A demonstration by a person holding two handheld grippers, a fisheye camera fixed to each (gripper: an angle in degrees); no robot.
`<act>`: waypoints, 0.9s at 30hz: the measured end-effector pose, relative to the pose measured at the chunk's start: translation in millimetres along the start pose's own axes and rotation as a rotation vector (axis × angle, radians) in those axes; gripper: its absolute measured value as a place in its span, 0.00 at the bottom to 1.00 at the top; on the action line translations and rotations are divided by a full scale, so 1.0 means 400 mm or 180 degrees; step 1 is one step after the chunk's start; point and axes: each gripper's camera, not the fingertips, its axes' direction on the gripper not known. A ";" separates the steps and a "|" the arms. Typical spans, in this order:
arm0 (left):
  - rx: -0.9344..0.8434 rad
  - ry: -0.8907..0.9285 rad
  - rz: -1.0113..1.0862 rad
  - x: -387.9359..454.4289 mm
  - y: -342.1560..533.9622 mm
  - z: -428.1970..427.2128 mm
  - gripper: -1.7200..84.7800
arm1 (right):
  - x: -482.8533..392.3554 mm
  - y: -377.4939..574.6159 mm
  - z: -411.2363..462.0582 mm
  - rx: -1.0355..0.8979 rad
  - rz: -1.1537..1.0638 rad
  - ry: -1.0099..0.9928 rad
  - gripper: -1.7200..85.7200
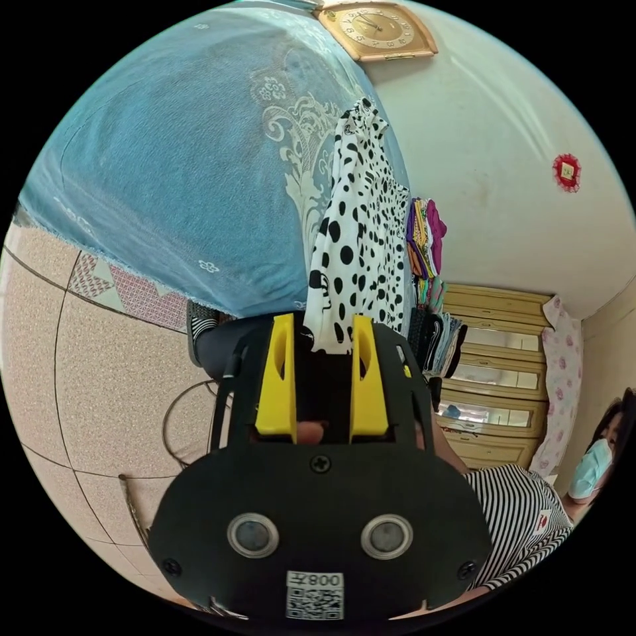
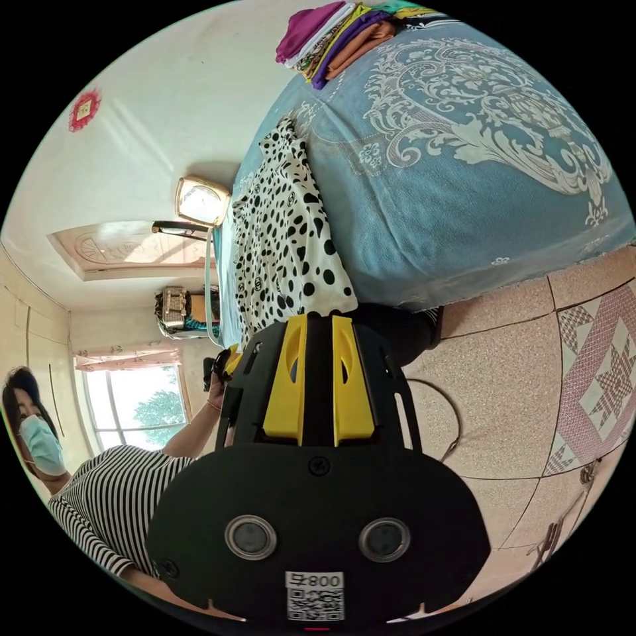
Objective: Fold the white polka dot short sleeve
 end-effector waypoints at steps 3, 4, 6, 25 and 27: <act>-0.0105 -0.0101 0.0056 0.003 0.013 0.013 0.14 | 0.035 0.002 0.002 -0.0019 0.0015 -0.0044 0.11; -0.0138 -0.0132 0.0057 0.002 0.019 0.018 0.13 | 0.042 0.002 0.002 -0.0004 0.0018 -0.0054 0.11; -0.0114 -0.0172 0.0062 -0.001 0.030 0.017 0.12 | 0.071 -0.004 0.002 0.0034 0.0052 -0.0107 0.11; -0.0178 -0.0184 -0.0020 -0.041 0.130 0.031 0.05 | 0.265 -0.053 0.037 -0.0113 0.0146 -0.0382 0.08; -0.0168 -0.0185 -0.0011 -0.041 0.141 0.030 0.05 | 0.284 -0.054 0.037 -0.0137 0.0136 -0.0435 0.05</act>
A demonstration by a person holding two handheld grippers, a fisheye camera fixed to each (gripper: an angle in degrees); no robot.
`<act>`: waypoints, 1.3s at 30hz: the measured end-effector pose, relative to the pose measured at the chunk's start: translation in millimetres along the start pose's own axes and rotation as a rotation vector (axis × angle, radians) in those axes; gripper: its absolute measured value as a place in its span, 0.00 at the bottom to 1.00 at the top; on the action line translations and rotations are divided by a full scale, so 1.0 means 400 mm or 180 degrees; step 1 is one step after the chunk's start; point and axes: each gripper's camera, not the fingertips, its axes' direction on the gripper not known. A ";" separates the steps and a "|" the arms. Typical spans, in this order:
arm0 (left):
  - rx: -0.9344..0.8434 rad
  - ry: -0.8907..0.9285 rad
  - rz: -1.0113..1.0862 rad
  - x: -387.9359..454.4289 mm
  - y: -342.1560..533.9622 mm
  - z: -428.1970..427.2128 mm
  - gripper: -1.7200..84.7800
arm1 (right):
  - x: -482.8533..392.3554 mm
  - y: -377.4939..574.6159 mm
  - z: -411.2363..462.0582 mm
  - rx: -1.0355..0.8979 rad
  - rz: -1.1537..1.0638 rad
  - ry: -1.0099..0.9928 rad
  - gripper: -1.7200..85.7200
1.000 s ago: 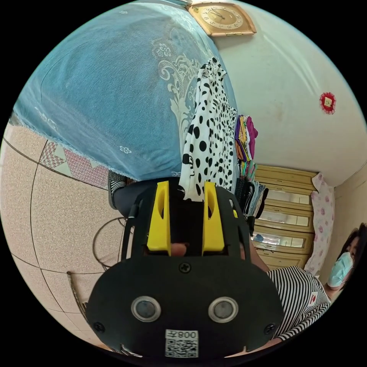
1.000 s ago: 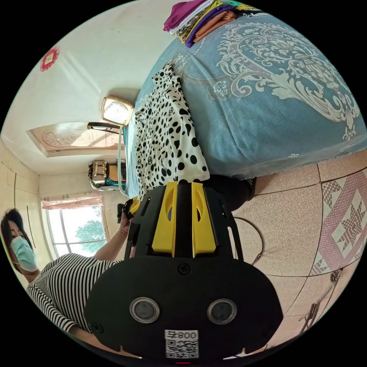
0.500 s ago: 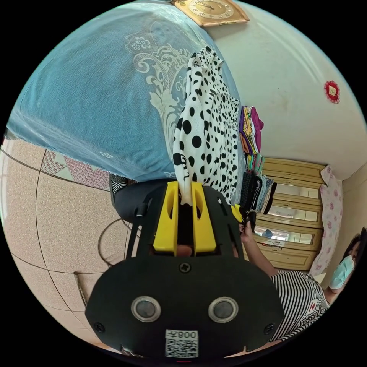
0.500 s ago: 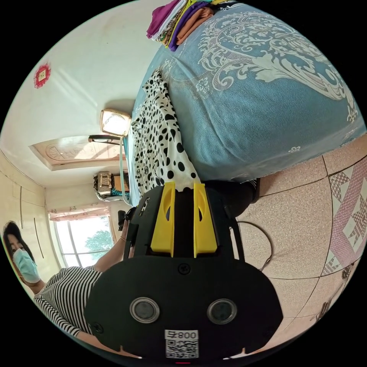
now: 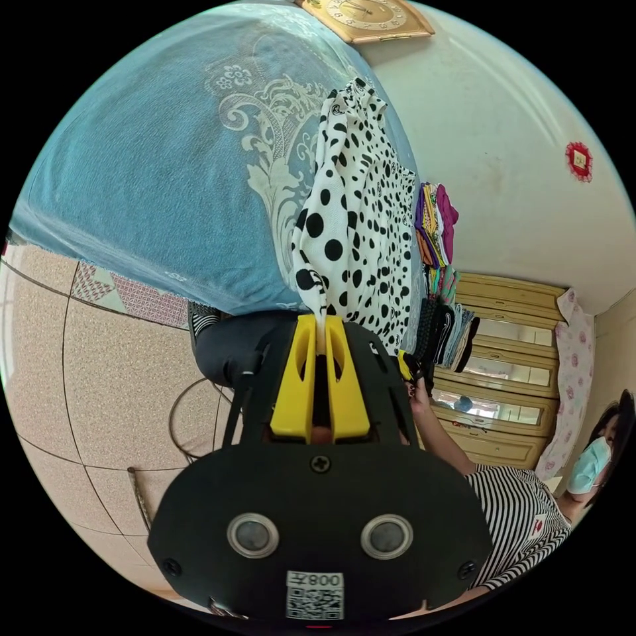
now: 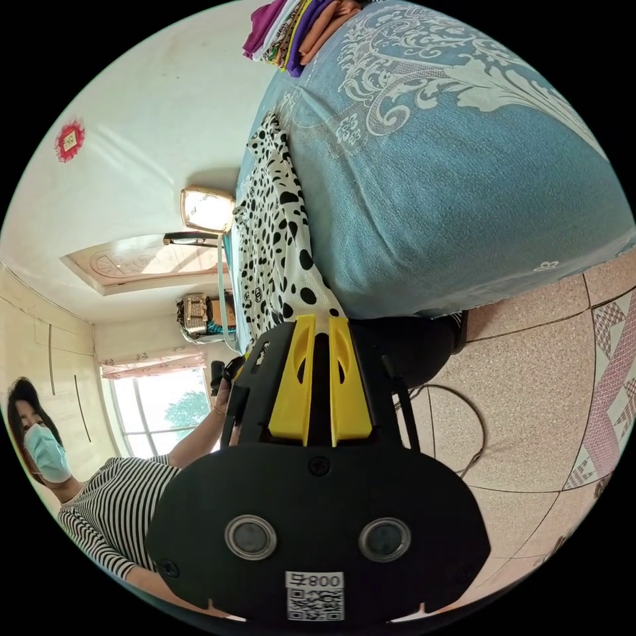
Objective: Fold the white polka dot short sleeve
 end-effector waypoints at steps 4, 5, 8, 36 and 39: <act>0.0028 0.0069 0.0005 -0.005 0.028 0.001 0.05 | 0.023 0.003 -0.009 -0.0020 -0.0033 -0.0048 0.03; 0.0034 0.0082 0.0000 -0.007 0.032 0.001 0.05 | 0.029 0.005 -0.013 -0.0015 -0.0052 -0.0035 0.03; 0.0052 0.0111 -0.0029 -0.016 0.055 0.006 0.05 | 0.046 0.013 -0.024 -0.0006 -0.0072 0.0036 0.04; 0.0111 0.0282 -0.0092 -0.018 0.227 0.026 0.04 | 0.196 0.111 -0.064 0.0048 -0.0084 -0.0861 0.03; 0.0218 0.0435 -0.0068 -0.021 0.263 -0.003 0.04 | 0.170 0.137 -0.099 0.0141 -0.0203 -0.0925 0.04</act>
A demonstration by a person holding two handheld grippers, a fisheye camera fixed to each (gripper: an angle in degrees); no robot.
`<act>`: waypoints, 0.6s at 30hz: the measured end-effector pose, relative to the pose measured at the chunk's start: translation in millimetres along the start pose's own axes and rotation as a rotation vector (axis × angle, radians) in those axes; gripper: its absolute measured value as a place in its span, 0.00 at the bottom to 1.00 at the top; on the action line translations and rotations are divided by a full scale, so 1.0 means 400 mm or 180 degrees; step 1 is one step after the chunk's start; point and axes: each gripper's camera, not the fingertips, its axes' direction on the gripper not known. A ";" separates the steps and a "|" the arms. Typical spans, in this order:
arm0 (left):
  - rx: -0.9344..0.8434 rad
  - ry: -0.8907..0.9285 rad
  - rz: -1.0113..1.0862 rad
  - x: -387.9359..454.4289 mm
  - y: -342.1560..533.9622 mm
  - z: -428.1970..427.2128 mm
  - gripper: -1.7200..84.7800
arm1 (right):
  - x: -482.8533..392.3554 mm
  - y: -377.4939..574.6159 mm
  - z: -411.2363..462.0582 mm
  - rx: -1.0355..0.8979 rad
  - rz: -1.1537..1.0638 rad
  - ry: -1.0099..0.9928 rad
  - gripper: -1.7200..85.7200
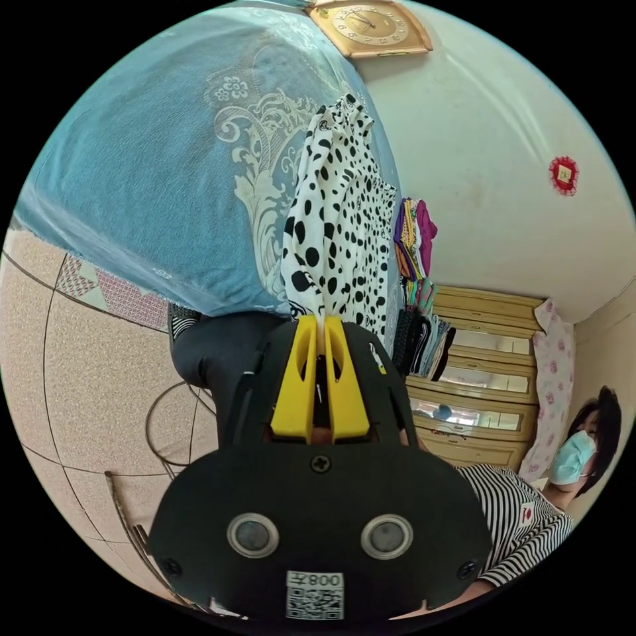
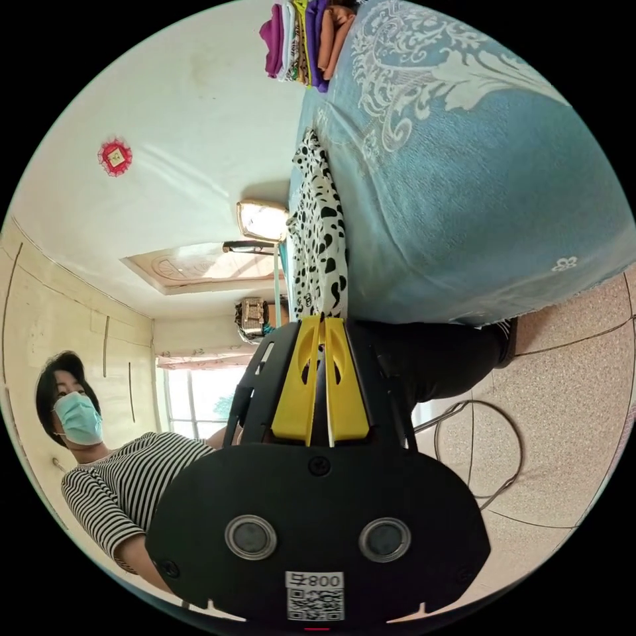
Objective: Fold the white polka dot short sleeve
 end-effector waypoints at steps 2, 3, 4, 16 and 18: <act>0.0057 0.0092 0.0012 -0.002 0.021 -0.019 0.04 | -0.024 0.014 -0.012 0.0005 -0.0082 -0.0019 0.03; 0.0096 0.0147 0.0019 -0.003 0.036 -0.032 0.04 | -0.040 0.023 -0.018 0.0010 -0.0142 -0.0024 0.03; 0.0133 0.0204 0.0031 -0.004 0.051 -0.045 0.04 | -0.048 0.028 -0.020 0.0012 -0.0167 -0.0028 0.03; 0.0363 0.0582 0.0150 -0.016 0.212 -0.147 0.04 | -0.148 0.171 -0.038 0.0023 -0.0431 -0.0072 0.05; 0.0376 0.0620 0.0148 -0.021 0.236 -0.159 0.04 | -0.155 0.206 -0.046 0.0036 -0.0436 -0.0077 0.05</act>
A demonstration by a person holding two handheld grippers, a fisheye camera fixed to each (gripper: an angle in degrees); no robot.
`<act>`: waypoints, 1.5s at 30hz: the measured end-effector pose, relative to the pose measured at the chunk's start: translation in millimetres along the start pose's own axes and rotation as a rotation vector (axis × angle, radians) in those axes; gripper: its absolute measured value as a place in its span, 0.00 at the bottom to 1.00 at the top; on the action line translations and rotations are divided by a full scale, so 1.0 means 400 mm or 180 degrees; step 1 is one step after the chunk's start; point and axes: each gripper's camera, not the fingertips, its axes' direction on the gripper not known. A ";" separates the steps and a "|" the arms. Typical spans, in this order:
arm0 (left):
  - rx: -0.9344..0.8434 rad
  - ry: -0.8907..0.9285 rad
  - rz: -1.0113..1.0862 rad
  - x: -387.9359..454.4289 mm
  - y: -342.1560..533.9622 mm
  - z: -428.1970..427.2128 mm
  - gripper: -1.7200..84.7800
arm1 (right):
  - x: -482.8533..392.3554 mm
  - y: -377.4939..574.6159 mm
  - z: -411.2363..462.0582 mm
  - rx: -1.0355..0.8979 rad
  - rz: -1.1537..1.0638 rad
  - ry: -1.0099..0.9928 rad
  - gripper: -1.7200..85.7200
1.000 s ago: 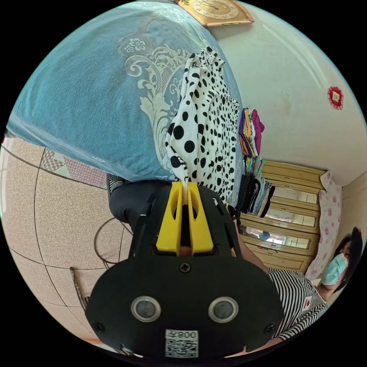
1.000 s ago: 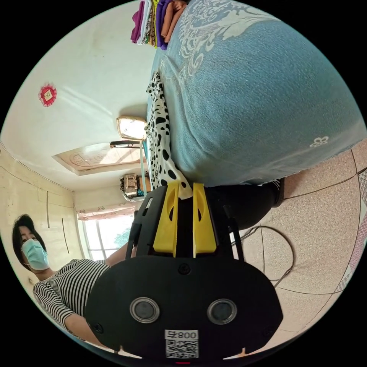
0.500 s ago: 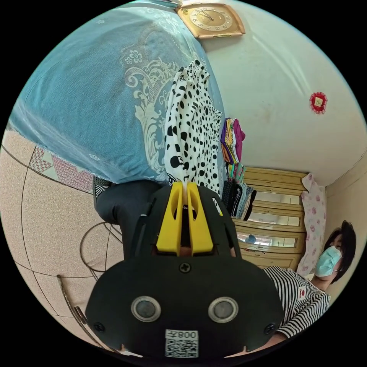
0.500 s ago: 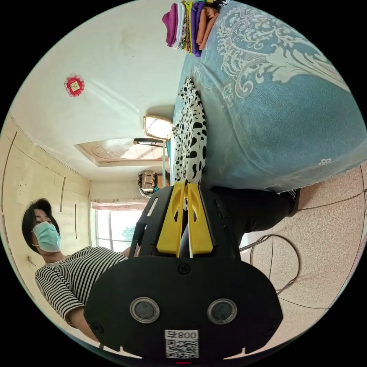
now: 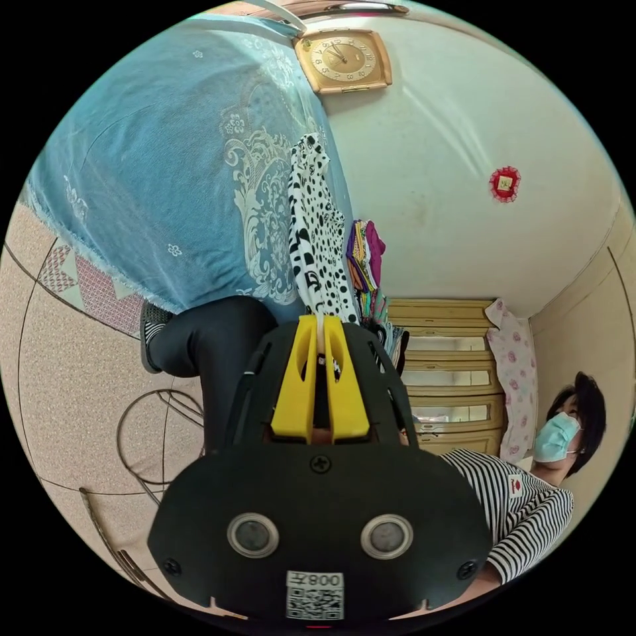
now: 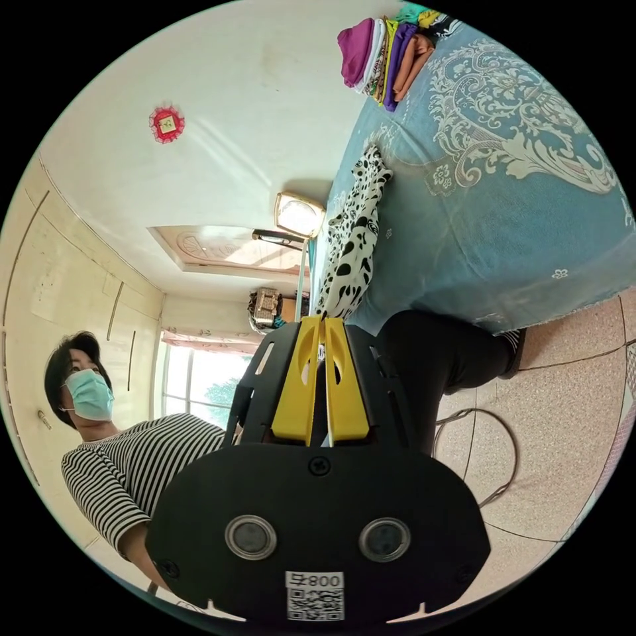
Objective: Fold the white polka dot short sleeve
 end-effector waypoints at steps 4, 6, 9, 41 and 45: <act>-0.0001 0.0050 -0.0001 0.001 0.054 -0.030 0.04 | -0.013 0.047 -0.012 -0.0001 0.0010 0.0019 0.05; -0.0009 0.0067 0.0000 0.004 0.076 -0.042 0.04 | -0.021 0.078 -0.017 -0.0009 0.0017 0.0031 0.05; -0.0009 0.0115 0.0001 0.010 0.112 -0.060 0.04 | -0.030 0.119 -0.023 -0.0010 0.0028 -0.0005 0.05; 0.0181 0.0536 0.0083 0.149 0.048 -0.144 0.04 | -0.273 0.105 -0.014 0.0034 -0.0294 -0.0261 0.03; 0.0233 0.0584 0.0219 0.210 -0.088 -0.120 0.04 | -0.332 -0.027 0.017 0.0023 -0.0407 -0.0236 0.03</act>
